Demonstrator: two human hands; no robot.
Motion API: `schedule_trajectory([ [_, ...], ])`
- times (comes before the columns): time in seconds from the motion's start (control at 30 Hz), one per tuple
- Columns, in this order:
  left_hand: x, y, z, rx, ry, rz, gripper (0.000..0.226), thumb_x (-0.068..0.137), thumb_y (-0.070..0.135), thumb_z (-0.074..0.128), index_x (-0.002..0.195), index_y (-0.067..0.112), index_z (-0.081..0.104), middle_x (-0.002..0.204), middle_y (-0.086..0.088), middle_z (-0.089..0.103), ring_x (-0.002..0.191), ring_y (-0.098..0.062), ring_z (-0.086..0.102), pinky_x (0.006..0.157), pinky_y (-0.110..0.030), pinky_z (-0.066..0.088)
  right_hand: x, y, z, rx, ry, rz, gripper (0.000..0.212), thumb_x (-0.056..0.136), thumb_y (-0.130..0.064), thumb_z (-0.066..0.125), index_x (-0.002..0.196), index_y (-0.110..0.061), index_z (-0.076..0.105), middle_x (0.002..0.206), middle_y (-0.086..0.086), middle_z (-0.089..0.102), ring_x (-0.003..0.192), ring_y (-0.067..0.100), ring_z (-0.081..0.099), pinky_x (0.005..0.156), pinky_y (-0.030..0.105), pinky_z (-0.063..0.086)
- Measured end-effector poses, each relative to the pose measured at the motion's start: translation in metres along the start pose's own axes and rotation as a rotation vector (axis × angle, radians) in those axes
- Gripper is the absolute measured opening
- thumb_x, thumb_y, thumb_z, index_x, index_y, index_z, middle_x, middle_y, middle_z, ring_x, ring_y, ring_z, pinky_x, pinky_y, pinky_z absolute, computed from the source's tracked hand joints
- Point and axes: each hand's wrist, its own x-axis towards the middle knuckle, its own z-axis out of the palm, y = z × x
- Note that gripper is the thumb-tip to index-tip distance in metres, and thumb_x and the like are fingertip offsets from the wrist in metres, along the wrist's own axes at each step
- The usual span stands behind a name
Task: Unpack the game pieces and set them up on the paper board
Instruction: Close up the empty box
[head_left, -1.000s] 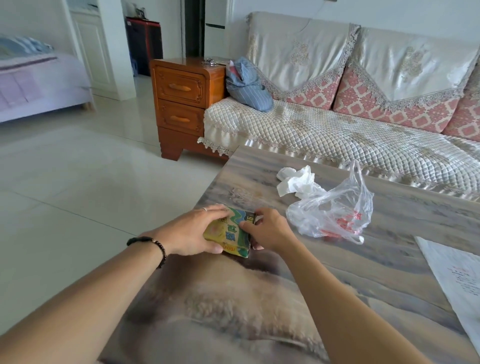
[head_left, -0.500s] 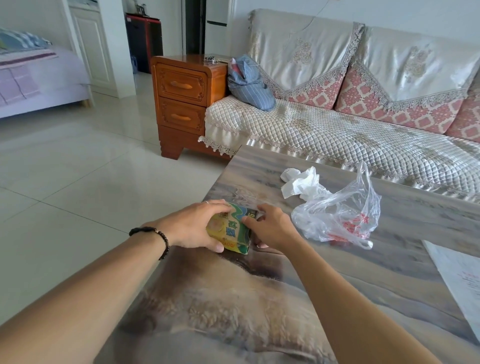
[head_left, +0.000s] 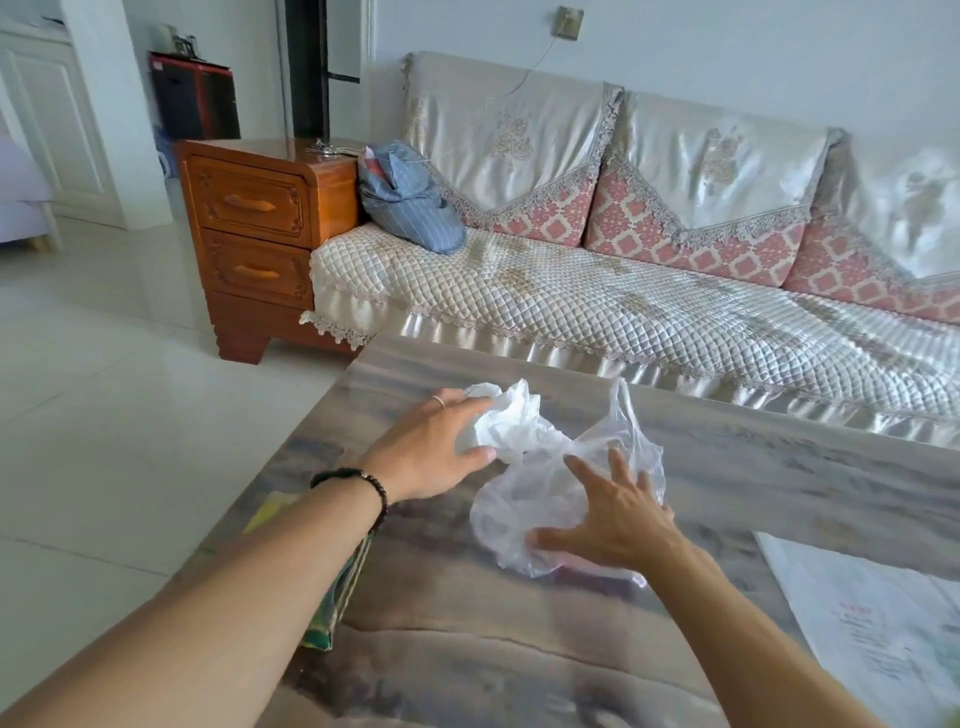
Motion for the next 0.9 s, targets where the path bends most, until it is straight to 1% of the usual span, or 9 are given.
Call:
schedule_trajectory([
  [0.17,0.073,0.0,0.043,0.119,-0.148,-0.078,0.065,0.085,0.056,0.056,0.143,0.048,0.027,0.159,-0.005,0.008,0.146,-0.023,0.003,0.112,-0.051,0.027,0.023,0.02,0.008,0.029,-0.006,-0.04,0.09,0.047,-0.087,0.054,0.128,-0.049,0.04,0.139,-0.003,0.037,0.127,0.031,0.036,0.103,0.05,0.035],
  [0.27,0.092,0.004,0.061,0.252,-0.227,-0.069,0.047,0.085,0.057,0.052,0.13,0.044,0.049,0.143,-0.013,0.039,0.134,-0.031,0.032,0.106,-0.043,0.035,0.027,0.021,0.004,0.089,0.083,-0.078,0.059,0.067,-0.065,0.068,0.12,-0.043,0.054,0.127,-0.005,0.045,0.123,0.024,0.039,0.096,0.042,0.04],
  [0.33,0.093,0.006,0.065,0.252,-0.144,-0.017,0.032,0.084,0.05,0.058,0.105,0.028,0.064,0.114,-0.005,0.055,0.11,-0.027,0.05,0.087,-0.035,0.045,0.028,0.023,0.005,0.165,0.158,-0.103,0.041,0.074,-0.049,0.07,0.112,-0.033,0.063,0.118,-0.003,0.051,0.116,0.023,0.045,0.091,0.037,0.042],
  [0.4,0.089,0.009,0.064,0.224,-0.031,0.029,0.026,0.082,0.041,0.064,0.089,0.016,0.064,0.097,-0.002,0.06,0.093,-0.025,0.055,0.069,-0.031,0.043,0.025,0.024,0.01,0.263,0.204,-0.111,0.028,0.078,-0.034,0.069,0.104,-0.023,0.068,0.11,-0.001,0.058,0.107,0.023,0.05,0.085,0.032,0.043],
  [0.5,0.074,0.015,0.061,0.15,0.054,0.053,0.017,0.08,0.029,0.07,0.086,0.014,0.066,0.095,-0.001,0.064,0.092,-0.023,0.057,0.066,-0.028,0.037,0.014,0.026,0.015,0.425,0.285,-0.085,0.011,0.076,-0.012,0.06,0.083,-0.018,0.066,0.082,-0.002,0.061,0.083,0.024,0.056,0.065,0.026,0.04],
  [0.57,0.059,0.02,0.057,0.107,0.069,0.052,0.014,0.079,0.027,0.072,0.083,0.017,0.064,0.098,0.001,0.067,0.092,-0.021,0.057,0.068,-0.028,0.038,-0.001,0.027,0.012,0.509,0.339,-0.052,0.012,0.074,-0.005,0.055,0.075,-0.016,0.059,0.072,-0.003,0.061,0.073,0.024,0.057,0.06,0.029,0.045],
  [0.67,0.033,0.039,0.047,0.075,0.08,0.068,0.011,0.078,0.025,0.072,0.08,0.024,0.062,0.092,0.006,0.064,0.087,-0.017,0.055,0.068,-0.027,0.037,-0.034,0.032,-0.004,0.578,0.421,-0.04,0.017,0.073,-0.001,0.053,0.084,-0.012,0.06,0.077,-0.001,0.064,0.076,0.023,0.058,0.065,0.031,0.049],
  [0.77,0.007,0.071,0.032,-0.038,0.106,0.069,0.02,0.074,0.021,0.072,0.067,0.03,0.056,0.082,0.01,0.064,0.082,-0.017,0.06,0.062,-0.027,0.04,-0.076,0.043,-0.023,0.641,0.481,-0.043,0.023,0.075,0.002,0.052,0.089,-0.014,0.061,0.08,-0.002,0.065,0.076,0.018,0.061,0.055,0.02,0.047],
  [0.9,-0.032,0.133,0.015,-0.205,0.14,0.081,0.02,0.075,0.026,0.078,0.07,0.029,0.059,0.078,0.013,0.063,0.072,-0.004,0.054,0.057,-0.021,0.037,-0.139,0.072,-0.048,0.664,0.589,-0.027,0.029,0.075,0.002,0.056,0.096,-0.016,0.064,0.086,-0.006,0.064,0.081,0.014,0.059,0.053,0.011,0.039],
])
